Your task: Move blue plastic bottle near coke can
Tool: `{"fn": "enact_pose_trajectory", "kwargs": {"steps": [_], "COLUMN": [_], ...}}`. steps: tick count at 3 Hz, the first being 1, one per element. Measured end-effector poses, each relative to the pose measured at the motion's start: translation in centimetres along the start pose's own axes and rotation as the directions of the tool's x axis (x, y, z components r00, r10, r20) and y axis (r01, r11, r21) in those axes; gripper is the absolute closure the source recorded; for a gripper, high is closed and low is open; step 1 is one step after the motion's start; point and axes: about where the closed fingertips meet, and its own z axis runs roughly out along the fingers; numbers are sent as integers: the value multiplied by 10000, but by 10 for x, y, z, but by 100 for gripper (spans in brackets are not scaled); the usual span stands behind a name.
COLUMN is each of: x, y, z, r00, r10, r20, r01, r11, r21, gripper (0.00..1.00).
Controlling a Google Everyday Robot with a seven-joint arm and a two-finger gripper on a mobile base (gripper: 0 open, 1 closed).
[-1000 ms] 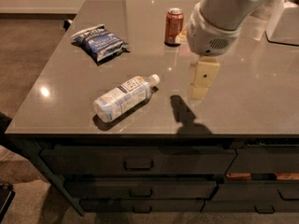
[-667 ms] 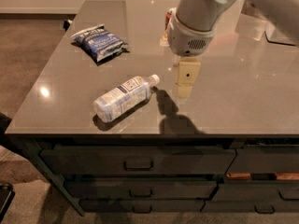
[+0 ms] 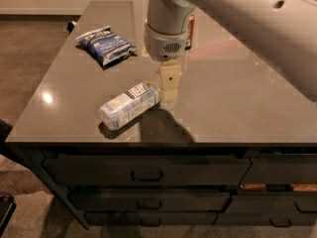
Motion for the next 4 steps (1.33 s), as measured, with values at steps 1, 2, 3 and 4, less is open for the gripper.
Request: {"fn": "enact_pose_trajectory", "kwargs": {"steps": [1, 2, 3, 4], "x": [-15, -27, -33, -35], "y": [-5, -2, -2, -3], "z": [22, 36, 49, 55], "r00": [9985, 9964, 9954, 9950], "r10": [-526, -842, -951, -975], "r20": [-146, -58, 89, 214], "r01": [514, 830, 954, 997], "r11": [9963, 9906, 9840, 9804], "r21": [-690, -1086, -1503, -1700], "gripper": [0, 0, 20, 42]}}
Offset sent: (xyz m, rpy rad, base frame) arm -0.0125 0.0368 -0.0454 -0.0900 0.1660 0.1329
